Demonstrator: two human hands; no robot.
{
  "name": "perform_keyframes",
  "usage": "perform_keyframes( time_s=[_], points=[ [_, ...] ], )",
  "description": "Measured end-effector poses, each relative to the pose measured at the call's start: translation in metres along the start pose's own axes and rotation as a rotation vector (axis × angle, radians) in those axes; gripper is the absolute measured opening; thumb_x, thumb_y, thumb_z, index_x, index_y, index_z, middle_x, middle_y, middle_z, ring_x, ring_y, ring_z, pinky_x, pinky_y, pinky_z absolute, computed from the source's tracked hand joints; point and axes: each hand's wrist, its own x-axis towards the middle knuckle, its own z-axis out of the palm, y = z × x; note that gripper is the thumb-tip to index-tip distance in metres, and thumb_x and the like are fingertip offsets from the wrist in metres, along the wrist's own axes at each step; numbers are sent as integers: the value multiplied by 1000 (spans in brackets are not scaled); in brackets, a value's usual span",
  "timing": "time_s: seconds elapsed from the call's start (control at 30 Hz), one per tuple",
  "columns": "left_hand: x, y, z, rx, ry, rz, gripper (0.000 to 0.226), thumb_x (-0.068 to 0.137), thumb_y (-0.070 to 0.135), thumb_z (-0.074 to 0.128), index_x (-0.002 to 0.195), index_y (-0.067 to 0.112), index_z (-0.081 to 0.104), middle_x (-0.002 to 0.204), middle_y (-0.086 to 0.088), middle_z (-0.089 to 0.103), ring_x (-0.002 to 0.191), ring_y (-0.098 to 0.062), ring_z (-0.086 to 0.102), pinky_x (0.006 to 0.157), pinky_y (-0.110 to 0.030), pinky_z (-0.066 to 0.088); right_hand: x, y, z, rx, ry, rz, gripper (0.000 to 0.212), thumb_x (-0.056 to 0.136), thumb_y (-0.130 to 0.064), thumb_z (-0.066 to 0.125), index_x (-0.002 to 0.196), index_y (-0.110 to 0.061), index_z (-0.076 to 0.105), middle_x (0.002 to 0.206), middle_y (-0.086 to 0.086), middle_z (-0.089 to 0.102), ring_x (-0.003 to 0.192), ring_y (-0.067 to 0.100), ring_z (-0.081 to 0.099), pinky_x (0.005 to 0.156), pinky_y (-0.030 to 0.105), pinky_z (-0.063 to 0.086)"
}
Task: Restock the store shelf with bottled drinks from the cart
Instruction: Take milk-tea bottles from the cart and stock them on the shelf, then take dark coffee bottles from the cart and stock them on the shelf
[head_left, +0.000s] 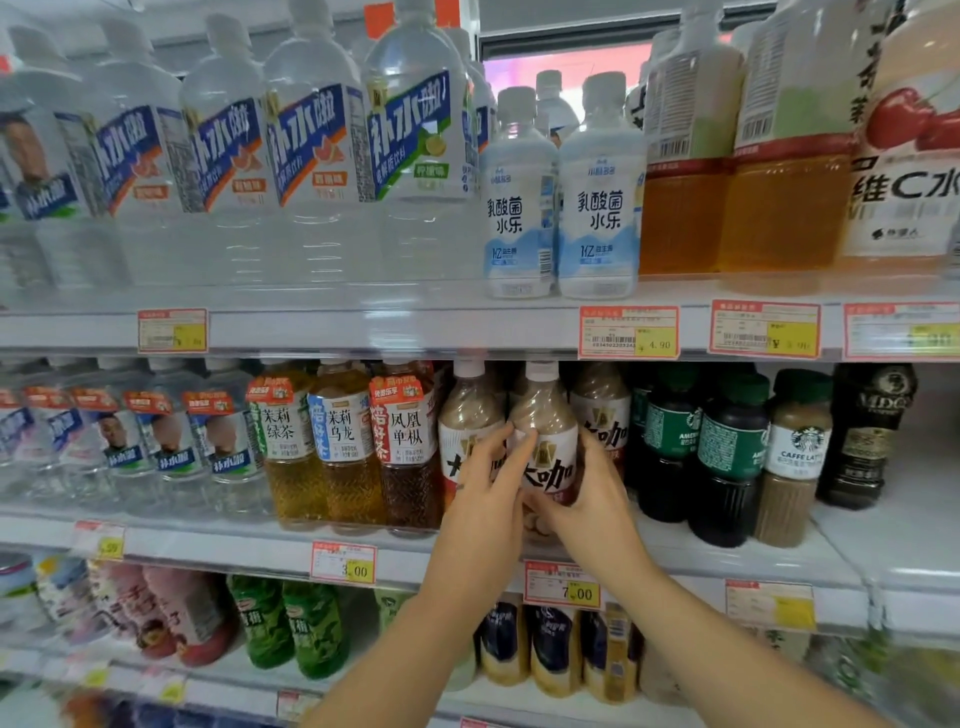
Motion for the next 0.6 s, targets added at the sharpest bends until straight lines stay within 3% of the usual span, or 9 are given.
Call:
perform_keyframes(
  time_s=[0.1, 0.2, 0.3, 0.4, 0.5, 0.6],
  points=[
    [-4, -3, -3, 22, -17, 5, 56, 90, 1, 49, 141, 23, 39, 151, -1, 27, 135, -15, 30, 94, -23, 41, 1, -2, 1, -22, 12, -9, 82, 72, -34, 77, 140, -19, 34, 134, -2, 49, 124, 14, 44, 100, 30, 40],
    [-14, -7, -7, 27, -21, 10, 50, 88, -1, 52, 133, 19, 50, 145, -5, 38, 132, -22, 36, 94, -32, 44, -6, -4, 2, -75, -10, 9, 84, 73, -27, 77, 142, -19, 29, 136, 2, 46, 125, 18, 44, 99, 31, 41],
    [-33, -12, -9, -9, -36, 12, 45, 88, -1, 54, 128, 18, 55, 141, -5, 43, 129, -21, 38, 96, -26, 40, -33, -5, 1, -232, 24, -43, 78, 80, -27, 70, 145, -20, 27, 143, 1, 39, 130, 15, 37, 106, 30, 34],
    [-70, -20, -13, -74, -1, -52, 38, 87, -1, 55, 118, 21, 61, 130, 1, 51, 118, -13, 47, 91, -13, 37, -80, 1, 6, -316, 76, -292, 51, 86, -20, 62, 134, -16, 45, 133, -1, 49, 124, 8, 40, 105, 26, 34],
    [-130, -35, -11, -104, 11, -138, 29, 87, -4, 53, 107, 12, 64, 110, -1, 59, 98, -12, 54, 81, -14, 40, -137, 18, 26, -313, -158, -324, 28, 83, -12, 61, 111, -13, 64, 106, 2, 65, 101, 17, 59, 86, 34, 51],
    [-219, -56, 2, -161, -60, -339, 24, 85, -6, 53, 101, 7, 66, 96, -4, 64, 84, -15, 59, 72, -23, 45, -203, 52, 59, -290, -447, -146, 19, 81, -8, 62, 96, -15, 69, 91, 0, 70, 85, 21, 65, 74, 30, 50]
  ],
)
